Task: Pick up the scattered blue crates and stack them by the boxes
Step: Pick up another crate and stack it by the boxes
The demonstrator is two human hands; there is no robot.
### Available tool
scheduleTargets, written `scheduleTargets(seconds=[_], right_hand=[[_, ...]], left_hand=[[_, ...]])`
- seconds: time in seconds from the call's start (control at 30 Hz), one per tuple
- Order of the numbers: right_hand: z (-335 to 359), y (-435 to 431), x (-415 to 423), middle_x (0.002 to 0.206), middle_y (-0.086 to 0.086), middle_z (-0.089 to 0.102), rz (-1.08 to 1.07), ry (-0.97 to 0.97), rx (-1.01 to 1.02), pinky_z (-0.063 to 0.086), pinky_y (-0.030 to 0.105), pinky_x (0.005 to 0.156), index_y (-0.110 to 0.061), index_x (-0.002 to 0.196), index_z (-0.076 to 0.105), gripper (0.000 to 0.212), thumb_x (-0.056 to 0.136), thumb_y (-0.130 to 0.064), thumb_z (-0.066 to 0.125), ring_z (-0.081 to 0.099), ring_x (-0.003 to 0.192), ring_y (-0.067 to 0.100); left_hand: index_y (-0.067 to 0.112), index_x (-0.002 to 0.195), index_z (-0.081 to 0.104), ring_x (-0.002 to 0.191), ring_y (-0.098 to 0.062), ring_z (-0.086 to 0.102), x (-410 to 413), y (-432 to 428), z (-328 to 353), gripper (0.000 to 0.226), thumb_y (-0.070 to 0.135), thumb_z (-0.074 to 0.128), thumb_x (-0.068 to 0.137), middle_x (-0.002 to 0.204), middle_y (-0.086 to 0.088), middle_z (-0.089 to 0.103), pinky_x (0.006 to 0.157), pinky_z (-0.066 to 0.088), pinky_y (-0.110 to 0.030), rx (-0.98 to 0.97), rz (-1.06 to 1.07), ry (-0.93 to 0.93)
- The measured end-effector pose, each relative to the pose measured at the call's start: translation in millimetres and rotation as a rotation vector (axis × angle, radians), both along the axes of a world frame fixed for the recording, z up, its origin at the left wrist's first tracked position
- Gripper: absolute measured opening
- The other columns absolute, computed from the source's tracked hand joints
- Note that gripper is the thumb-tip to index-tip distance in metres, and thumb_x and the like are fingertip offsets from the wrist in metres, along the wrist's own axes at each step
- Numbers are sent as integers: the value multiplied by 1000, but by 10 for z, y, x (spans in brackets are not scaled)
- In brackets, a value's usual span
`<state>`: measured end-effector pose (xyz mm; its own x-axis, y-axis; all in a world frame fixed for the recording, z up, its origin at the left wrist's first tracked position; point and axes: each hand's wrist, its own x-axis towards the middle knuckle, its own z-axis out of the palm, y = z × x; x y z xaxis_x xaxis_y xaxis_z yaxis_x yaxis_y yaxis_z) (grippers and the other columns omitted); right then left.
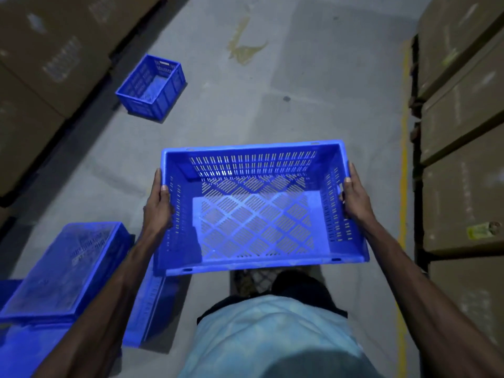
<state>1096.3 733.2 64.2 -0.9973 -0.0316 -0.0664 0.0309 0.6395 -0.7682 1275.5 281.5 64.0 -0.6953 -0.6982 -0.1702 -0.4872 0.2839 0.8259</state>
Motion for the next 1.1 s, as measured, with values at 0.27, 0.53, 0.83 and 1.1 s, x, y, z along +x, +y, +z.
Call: scheduleTargets(seconds=[0.27,0.53,0.83,1.1], right_hand=[[-90,-573,-1864,71,-5,60,-2,-45,17,46,36,62,-82,132,15,43,102,-56,32,52,54,12],[-246,-1251,-4119,69,-2,57,33,-76,-19,42,30,56,-75,137,18,45,106,-46,34,49,53,17],[23,-2419,-6628,86,-14,58,173,-3,-15,42,26,59,-82,132,16,45,90,-72,29,52,50,1],[-93,-4086,-8500,80,-6,60,313,-53,14,42,25,55,-55,153,21,49,108,-45,36,53,53,8]], left_hand=[[76,140,22,54,-22,45,-1748,-520,19,44,55,35,104,75,-5,53,43,40,-25,21,-15,6],[67,148,25,52,-17,47,-3777,-1034,38,45,50,36,108,71,-2,56,48,41,-26,-30,0,-6],[66,149,25,64,-18,59,-5750,-1858,295,45,48,36,109,80,-6,64,43,45,-27,-47,135,7],[71,145,26,53,-16,45,-7131,-3177,-137,45,48,38,108,72,-4,53,45,40,-26,5,264,25]])
